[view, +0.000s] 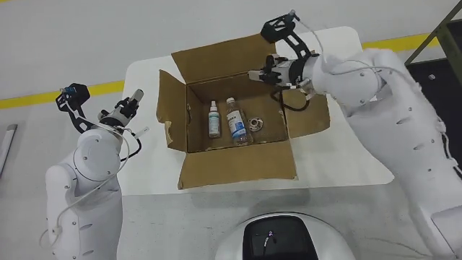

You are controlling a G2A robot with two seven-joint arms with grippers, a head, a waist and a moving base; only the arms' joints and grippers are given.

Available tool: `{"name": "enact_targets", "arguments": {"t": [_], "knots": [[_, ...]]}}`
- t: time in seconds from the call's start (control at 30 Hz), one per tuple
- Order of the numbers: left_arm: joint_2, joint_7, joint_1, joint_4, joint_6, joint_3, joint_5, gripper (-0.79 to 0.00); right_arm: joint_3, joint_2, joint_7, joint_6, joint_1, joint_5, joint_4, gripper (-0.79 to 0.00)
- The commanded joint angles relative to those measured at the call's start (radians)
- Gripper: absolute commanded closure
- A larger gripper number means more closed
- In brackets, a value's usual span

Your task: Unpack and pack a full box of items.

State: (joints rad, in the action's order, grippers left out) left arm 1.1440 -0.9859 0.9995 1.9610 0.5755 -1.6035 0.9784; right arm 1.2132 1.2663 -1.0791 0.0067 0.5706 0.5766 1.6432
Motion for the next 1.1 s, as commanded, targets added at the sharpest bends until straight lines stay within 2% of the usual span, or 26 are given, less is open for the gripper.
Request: {"name": "enact_targets", "arguments": {"t": [0.0,0.17,0.2,0.3,0.4,0.73,0.8,0.9,0.97,1.07], "knots": [[0.000,0.000,0.000,0.000,0.000,0.000,0.000,-0.785,0.144,-0.019,-0.007,-0.021,0.058,-0.036,0.076,0.000],[0.000,0.000,0.000,0.000,0.000,0.000,0.000,-0.785,0.391,-0.054,0.015,-0.056,0.204,-0.047,0.204,0.000],[0.000,0.000,0.000,0.000,0.000,0.000,0.000,-0.785,0.439,-0.059,0.050,-0.065,0.235,-0.043,0.222,0.000],[0.000,0.000,0.000,0.000,0.000,0.000,0.000,-0.785,0.540,-0.067,0.086,-0.092,0.336,-0.115,0.236,0.000],[0.000,0.000,0.000,0.000,0.000,0.000,0.000,-0.785,0.600,-0.076,0.060,-0.117,0.405,-0.160,0.241,0.000],[0.000,0.000,0.000,0.000,0.000,0.000,0.000,-0.785,0.615,-0.080,0.037,-0.114,0.430,-0.188,0.240,0.000],[0.000,0.000,0.000,0.000,0.000,0.000,0.000,-0.785,0.599,-0.084,0.043,-0.153,0.469,-0.111,0.264,0.000],[0.000,0.000,0.000,0.000,0.000,0.000,0.000,-0.785,0.586,-0.086,0.090,-0.149,0.521,-0.078,0.261,0.000],[0.000,0.000,0.000,0.000,0.000,0.000,0.000,-0.785,0.567,-0.091,0.118,-0.182,0.553,0.023,0.264,0.000],[0.000,0.000,0.000,0.000,0.000,0.000,0.000,-0.785,0.532,-0.089,0.220,-0.204,0.594,0.052,0.225,0.000]]}}
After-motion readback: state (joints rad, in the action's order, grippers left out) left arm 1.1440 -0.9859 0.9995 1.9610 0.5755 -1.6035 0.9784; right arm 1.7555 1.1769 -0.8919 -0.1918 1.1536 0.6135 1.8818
